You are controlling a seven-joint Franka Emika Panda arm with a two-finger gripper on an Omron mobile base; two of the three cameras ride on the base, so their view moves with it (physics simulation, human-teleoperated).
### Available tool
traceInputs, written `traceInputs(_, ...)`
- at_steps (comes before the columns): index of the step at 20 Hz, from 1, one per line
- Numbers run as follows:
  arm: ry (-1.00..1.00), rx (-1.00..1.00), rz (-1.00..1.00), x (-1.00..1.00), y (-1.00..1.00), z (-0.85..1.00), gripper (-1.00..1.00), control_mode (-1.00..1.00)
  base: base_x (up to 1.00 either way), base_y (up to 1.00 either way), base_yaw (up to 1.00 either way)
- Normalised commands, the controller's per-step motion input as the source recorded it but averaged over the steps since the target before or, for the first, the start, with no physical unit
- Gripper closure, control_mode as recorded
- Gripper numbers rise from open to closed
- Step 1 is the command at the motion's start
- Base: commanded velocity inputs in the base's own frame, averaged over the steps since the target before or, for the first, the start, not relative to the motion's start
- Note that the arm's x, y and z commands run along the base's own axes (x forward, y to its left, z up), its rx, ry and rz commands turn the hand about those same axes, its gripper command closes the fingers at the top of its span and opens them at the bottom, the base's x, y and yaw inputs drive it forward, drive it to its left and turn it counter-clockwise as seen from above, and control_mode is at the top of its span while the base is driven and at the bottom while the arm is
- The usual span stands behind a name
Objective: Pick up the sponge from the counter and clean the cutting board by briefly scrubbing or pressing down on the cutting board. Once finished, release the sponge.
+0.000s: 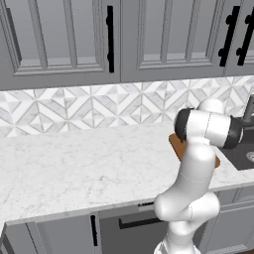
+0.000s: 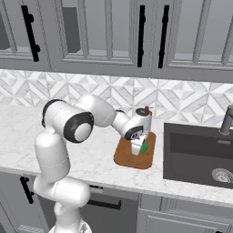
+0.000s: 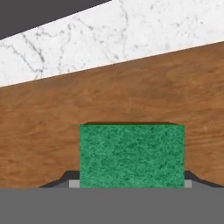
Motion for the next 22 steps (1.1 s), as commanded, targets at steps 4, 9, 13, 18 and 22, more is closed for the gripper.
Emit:
traceInputs(4,-0.04,0.0,0.0,0.02,0.08,0.0,1.0,-1.0,0.0,0.0,0.0)
traceInputs(9,-0.01,0.0,0.01,-0.01,0.28,0.0,1.0,-1.0,0.0,0.0,0.0)
traceInputs(13,0.0,0.0,0.03,-0.14,0.45,0.0,1.0,-1.0,0.0,0.0,0.0)
traceInputs(18,0.0,0.0,0.02,-0.09,0.52,0.0,1.0,-1.0,0.0,0.0,0.0)
traceInputs(22,0.0,0.0,0.02,-0.03,0.47,0.06,1.0,-1.0,0.0,0.0,0.0)
